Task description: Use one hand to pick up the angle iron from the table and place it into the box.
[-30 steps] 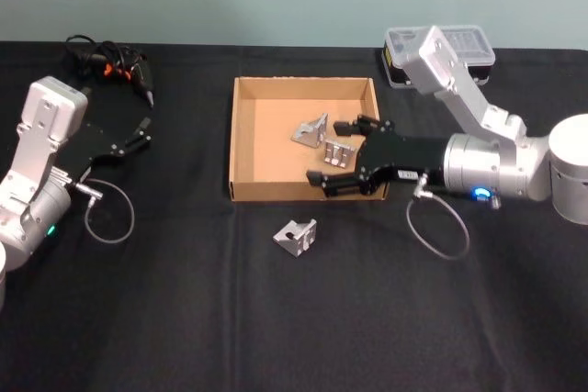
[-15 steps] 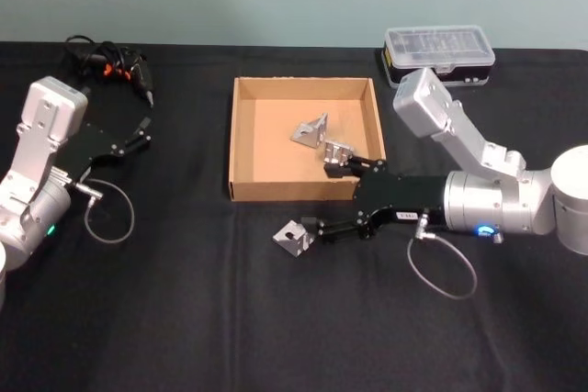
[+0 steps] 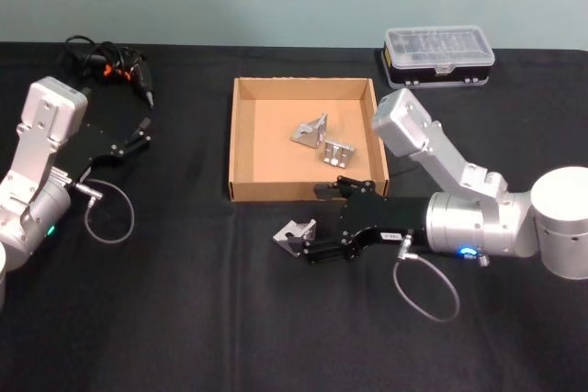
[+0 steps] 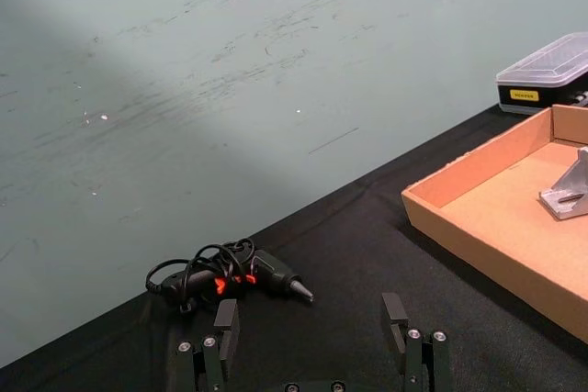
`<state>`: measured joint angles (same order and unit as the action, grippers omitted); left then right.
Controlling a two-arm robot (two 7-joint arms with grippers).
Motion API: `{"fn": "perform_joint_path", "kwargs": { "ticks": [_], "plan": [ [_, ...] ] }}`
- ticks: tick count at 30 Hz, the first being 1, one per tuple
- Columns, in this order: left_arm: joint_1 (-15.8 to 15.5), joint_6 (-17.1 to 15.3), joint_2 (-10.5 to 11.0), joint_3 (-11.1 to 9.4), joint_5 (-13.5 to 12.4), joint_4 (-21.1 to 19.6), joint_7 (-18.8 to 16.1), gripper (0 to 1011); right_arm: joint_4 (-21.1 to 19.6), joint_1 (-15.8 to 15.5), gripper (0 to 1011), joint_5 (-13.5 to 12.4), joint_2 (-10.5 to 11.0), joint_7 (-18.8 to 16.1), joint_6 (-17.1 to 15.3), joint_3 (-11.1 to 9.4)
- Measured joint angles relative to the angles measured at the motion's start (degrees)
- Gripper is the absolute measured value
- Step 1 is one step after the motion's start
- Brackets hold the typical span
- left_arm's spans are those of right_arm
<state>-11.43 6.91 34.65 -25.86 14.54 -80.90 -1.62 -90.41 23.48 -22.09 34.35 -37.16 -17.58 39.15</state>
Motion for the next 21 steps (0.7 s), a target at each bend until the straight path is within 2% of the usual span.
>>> {"fn": "perform_joint_path", "kwargs": {
  "ticks": [13, 21],
  "plan": [
    [0.0, 0.0, 0.0, 0.0, 0.0, 0.0, 0.0, 1011, -2.43, -3.36, 1003, 2.36, -3.62, 8.23, -6.25, -0.32],
    [0.0, 0.0, 0.0, 0.0, 0.0, 0.0, 0.0, 1011, -3.16, -5.65, 1003, 4.05, -6.19, 12.96, -8.13, -1.43]
  ]
}}
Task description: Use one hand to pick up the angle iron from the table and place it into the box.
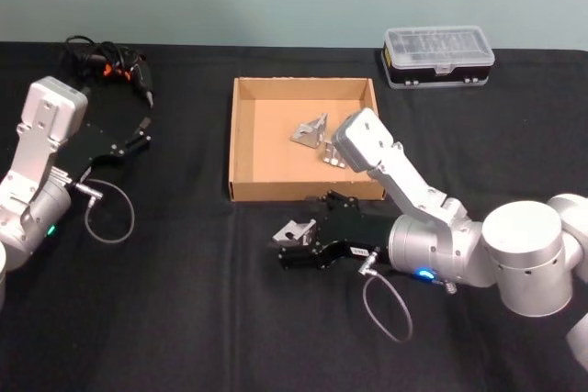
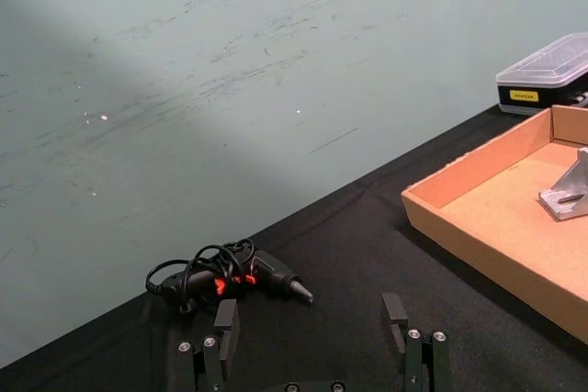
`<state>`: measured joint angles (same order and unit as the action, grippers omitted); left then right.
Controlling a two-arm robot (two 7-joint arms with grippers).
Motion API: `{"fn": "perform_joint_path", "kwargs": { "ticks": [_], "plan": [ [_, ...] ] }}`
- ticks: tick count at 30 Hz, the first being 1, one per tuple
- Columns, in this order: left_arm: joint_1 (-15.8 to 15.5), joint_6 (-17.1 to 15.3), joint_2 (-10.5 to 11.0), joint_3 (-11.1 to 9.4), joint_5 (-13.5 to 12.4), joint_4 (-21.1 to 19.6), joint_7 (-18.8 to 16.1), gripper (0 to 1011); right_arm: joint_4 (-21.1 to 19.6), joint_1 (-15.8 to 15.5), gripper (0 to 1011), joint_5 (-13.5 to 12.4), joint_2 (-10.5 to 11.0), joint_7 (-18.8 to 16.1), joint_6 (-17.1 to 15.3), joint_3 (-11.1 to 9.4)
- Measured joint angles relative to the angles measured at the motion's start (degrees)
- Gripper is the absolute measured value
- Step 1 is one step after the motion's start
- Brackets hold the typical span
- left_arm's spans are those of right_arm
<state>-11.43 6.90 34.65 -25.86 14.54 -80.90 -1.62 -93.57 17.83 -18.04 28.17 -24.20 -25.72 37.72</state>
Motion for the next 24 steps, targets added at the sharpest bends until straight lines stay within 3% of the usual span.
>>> {"fn": "perform_joint_path", "kwargs": {
  "ticks": [8, 24],
  "plan": [
    [0.0, 0.0, 0.0, 0.0, 0.0, 0.0, 0.0, 1011, -0.36, -1.51, 1002, 1.67, -1.79, 3.09, -0.75, -1.41],
    [0.0, 0.0, 0.0, 0.0, 0.0, 0.0, 0.0, 1011, 1.76, -1.81, 1003, 3.46, -4.1, 3.76, -3.94, -2.8]
  ]
}}
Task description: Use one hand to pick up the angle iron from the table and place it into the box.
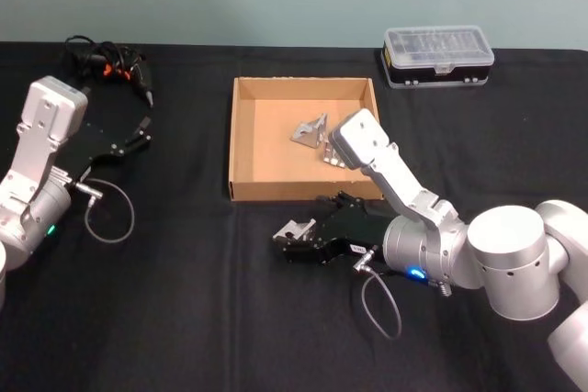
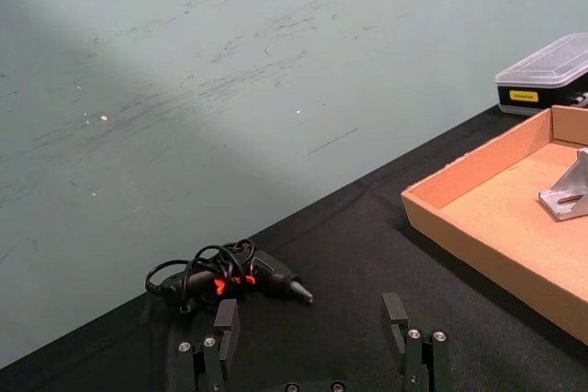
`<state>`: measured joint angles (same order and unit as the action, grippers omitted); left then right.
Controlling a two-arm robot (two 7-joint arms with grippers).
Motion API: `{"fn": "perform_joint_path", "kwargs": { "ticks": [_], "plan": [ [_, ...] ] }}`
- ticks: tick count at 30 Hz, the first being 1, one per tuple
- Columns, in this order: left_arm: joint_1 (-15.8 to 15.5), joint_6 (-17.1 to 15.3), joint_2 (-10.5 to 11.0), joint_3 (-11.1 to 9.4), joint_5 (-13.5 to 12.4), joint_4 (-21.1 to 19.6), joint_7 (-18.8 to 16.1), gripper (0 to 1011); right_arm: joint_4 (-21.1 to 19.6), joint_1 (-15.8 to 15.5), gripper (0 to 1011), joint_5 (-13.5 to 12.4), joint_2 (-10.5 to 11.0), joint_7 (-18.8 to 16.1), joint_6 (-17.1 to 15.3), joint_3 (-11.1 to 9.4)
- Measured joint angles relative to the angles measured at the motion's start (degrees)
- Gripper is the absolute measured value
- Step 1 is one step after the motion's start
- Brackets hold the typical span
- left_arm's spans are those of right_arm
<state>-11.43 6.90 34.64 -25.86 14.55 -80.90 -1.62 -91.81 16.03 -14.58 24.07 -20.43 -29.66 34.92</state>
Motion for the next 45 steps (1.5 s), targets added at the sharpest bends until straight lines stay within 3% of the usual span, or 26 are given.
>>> {"fn": "perform_joint_path", "kwargs": {
  "ticks": [21, 32, 36, 45],
  "plan": [
    [0.0, 0.0, 0.0, 0.0, 0.0, 0.0, 0.0, 1011, 1.38, -0.65, 1003, 2.04, -2.54, -1.83, -1.87, -1.6],
    [0.0, 0.0, 0.0, 0.0, 0.0, 0.0, 0.0, 1011, 1.4, -0.63, 1002, 2.01, -2.5, -1.91, -1.92, -1.53],
    [0.0, 0.0, 0.0, 0.0, 0.0, 0.0, 0.0, 1011, 1.4, -0.61, 939, 2.02, -2.46, -1.91, -1.85, -1.47],
    [0.0, 0.0, 0.0, 0.0, 0.0, 0.0, 0.0, 1011, 1.37, -0.57, 684, 2.01, -2.42, -1.87, -1.73, -1.4]
  ]
}}
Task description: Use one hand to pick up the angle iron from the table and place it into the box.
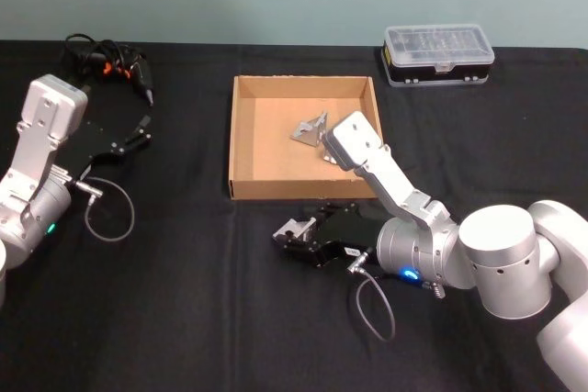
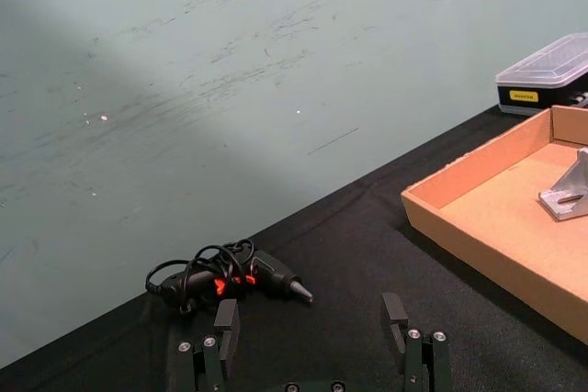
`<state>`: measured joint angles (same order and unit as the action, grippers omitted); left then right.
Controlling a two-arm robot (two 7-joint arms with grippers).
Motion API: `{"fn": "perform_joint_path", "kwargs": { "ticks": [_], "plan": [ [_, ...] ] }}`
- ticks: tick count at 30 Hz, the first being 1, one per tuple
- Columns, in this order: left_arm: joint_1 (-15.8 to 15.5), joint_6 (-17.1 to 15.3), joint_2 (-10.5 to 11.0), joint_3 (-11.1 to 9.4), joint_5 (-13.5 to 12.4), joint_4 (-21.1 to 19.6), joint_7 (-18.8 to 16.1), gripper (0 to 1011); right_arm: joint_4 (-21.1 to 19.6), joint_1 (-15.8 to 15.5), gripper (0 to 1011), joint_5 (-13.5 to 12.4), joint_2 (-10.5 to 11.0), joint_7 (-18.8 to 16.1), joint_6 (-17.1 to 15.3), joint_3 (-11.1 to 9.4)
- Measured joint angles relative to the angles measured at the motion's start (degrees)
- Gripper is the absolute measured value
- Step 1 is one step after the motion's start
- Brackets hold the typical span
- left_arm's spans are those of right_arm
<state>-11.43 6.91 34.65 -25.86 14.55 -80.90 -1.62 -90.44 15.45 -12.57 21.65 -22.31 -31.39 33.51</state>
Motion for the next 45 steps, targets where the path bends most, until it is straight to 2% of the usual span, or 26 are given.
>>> {"fn": "perform_joint_path", "kwargs": {
  "ticks": [7, 27, 45],
  "plan": [
    [0.0, 0.0, 0.0, 0.0, 0.0, 0.0, 0.0, 1011, -0.04, 0.03, 458, 0.0, 0.03, 0.02, 0.06, 0.04],
    [0.0, 0.0, 0.0, 0.0, 0.0, 0.0, 0.0, 1011, -0.05, -0.02, 452, 0.06, 0.03, 0.03, 0.15, 0.01],
    [0.0, 0.0, 0.0, 0.0, 0.0, 0.0, 0.0, 1011, -2.5, -0.94, 452, 2.26, -0.48, -1.59, 2.15, -1.53]
  ]
}}
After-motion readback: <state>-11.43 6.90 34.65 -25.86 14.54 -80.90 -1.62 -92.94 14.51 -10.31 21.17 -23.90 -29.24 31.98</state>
